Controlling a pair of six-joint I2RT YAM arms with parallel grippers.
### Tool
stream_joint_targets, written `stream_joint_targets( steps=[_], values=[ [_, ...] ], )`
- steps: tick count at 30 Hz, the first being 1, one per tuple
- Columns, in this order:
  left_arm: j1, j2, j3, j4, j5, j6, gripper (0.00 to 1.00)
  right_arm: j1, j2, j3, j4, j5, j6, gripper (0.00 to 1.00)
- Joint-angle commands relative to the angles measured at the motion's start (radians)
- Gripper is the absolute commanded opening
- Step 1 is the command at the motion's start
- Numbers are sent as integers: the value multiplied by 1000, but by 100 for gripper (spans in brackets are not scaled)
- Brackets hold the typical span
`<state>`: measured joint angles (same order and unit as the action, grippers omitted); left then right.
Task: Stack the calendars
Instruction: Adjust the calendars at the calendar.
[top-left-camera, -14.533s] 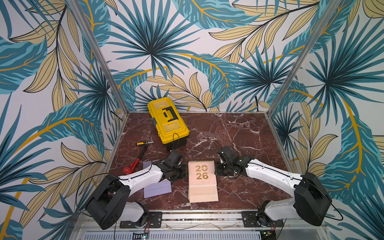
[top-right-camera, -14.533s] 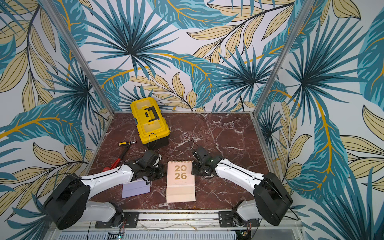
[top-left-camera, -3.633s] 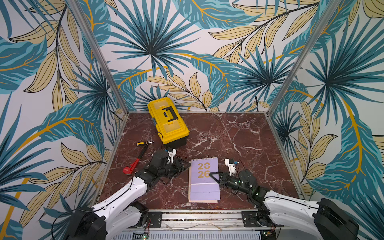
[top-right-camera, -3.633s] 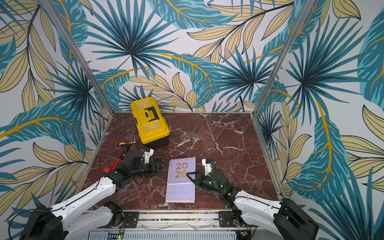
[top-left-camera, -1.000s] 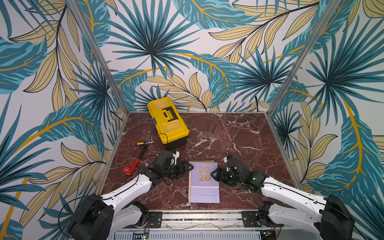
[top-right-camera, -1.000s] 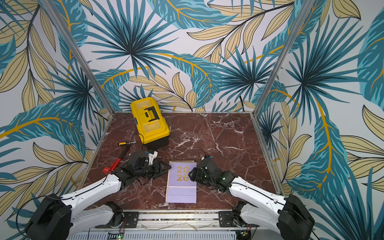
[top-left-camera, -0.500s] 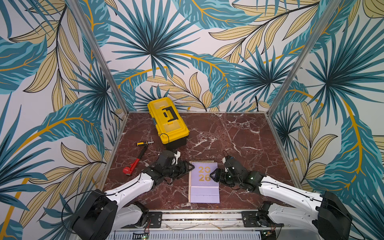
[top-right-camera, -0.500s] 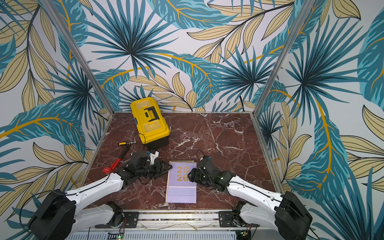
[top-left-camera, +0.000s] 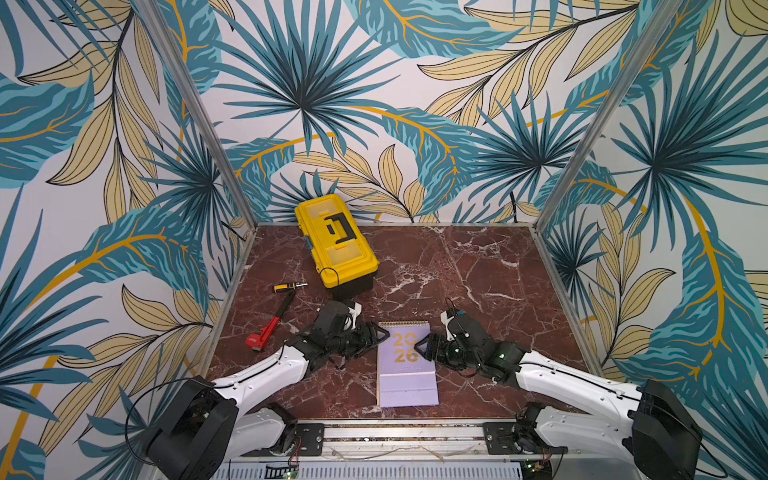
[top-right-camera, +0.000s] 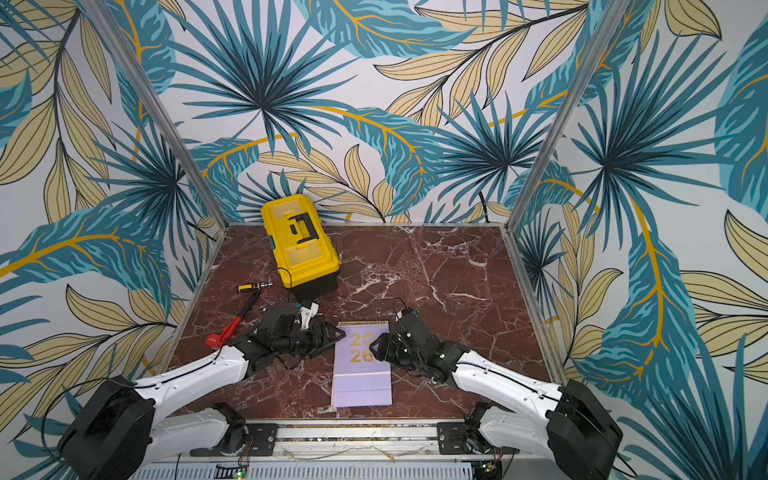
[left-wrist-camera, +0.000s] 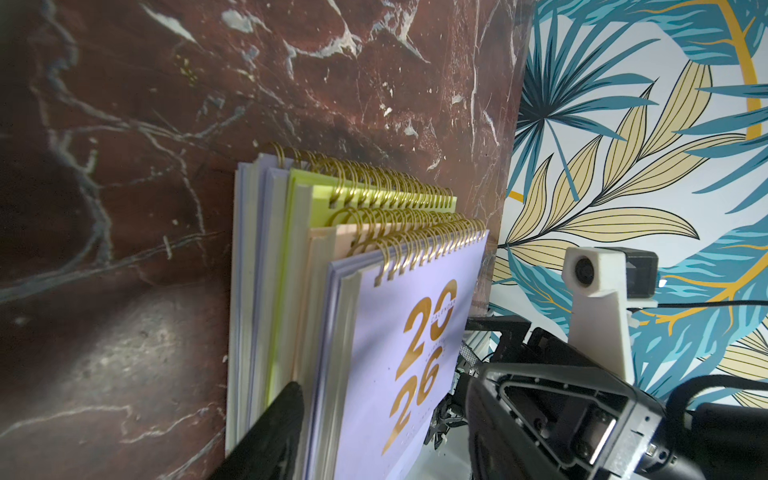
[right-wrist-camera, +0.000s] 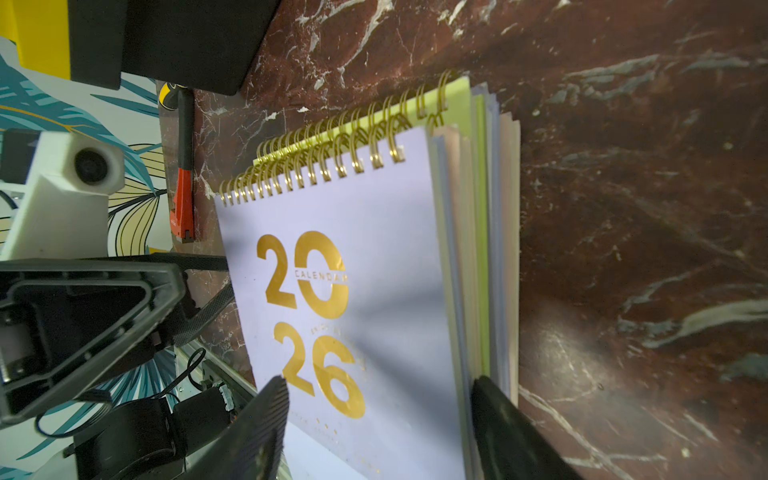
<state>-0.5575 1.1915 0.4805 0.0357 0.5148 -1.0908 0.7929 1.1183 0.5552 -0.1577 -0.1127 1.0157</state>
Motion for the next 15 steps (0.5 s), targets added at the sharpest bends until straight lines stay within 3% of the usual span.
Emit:
stream_joint_targets(
  steps=[1, 6, 15],
  values=[
    [-4, -3, -14, 16, 4, 0, 64, 5, -21, 11, -50, 35, -10, 70],
    [-5, -3, 2, 17, 4, -1, 64, 5, -48, 8, -98, 44, -12, 71],
    [-4, 14, 30, 17, 4, 0, 64, 5, -32, -8, -17, 12, -2, 71]
  ],
)
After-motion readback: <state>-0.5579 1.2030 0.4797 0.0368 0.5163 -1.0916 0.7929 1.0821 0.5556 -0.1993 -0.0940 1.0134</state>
